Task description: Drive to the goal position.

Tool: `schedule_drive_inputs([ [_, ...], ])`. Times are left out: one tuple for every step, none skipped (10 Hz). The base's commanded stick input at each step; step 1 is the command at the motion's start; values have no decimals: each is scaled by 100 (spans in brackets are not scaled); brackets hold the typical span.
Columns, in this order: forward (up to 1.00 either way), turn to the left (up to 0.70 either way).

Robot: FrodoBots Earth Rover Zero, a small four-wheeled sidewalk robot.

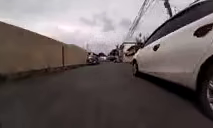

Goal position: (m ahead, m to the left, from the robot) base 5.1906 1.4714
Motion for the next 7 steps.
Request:
schedule_drive_inputs([
  [100, 0],
  [100, 0],
  [100, 0],
  [100, 0],
  [100, 0],
  [100, 0],
  [100, 0],
])
